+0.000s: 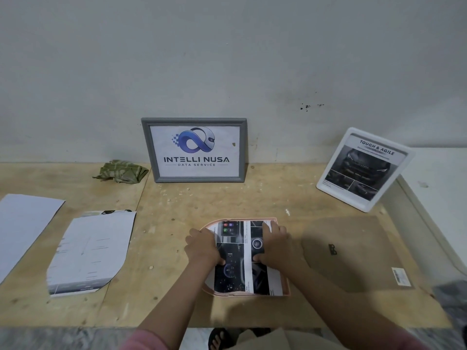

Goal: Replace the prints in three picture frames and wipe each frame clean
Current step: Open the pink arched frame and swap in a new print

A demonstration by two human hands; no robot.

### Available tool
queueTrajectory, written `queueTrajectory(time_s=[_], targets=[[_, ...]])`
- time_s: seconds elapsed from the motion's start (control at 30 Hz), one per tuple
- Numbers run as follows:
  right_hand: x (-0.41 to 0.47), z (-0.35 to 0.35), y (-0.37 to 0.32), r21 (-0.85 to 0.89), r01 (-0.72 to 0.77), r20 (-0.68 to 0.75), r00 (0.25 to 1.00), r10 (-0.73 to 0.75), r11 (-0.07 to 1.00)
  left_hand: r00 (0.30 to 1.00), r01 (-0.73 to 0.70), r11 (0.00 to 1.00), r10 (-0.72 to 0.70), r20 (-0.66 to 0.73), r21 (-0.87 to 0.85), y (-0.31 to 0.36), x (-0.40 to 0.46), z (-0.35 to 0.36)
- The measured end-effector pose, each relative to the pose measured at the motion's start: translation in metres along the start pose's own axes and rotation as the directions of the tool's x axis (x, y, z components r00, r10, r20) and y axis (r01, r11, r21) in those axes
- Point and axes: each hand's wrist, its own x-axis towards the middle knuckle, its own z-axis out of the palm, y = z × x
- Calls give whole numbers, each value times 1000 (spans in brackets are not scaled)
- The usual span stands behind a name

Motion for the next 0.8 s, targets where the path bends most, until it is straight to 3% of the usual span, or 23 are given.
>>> queueTrajectory(time_s=[0.17,0.27,0.43,0.57,0.67,0.8], targets=[[9,-2,2,5,-7,23,1000,7,1000,998,68,996,-67,14,-51,3,0,-2],[10,-5,2,53,-25,23,999,24,998,996,90,980,-94,-10,-177,-2,0,-3],[11,-7,5,226,-80,49,996,71,971,989,-65,909,6,-145,-411,-18,5,-3],[9,-8,12,453,-201,38,978,207,869,981,-152,801,53,-184,-579,-26,3,-1],[5,-9,13,577,-243,-38,946,323,780,987,-125,724,24,-157,-679,-30,3,0],[-2,-20,7,693,-278,-16,916,400,665,993,-77,654,-21,-119,-753,-33,8,1]])
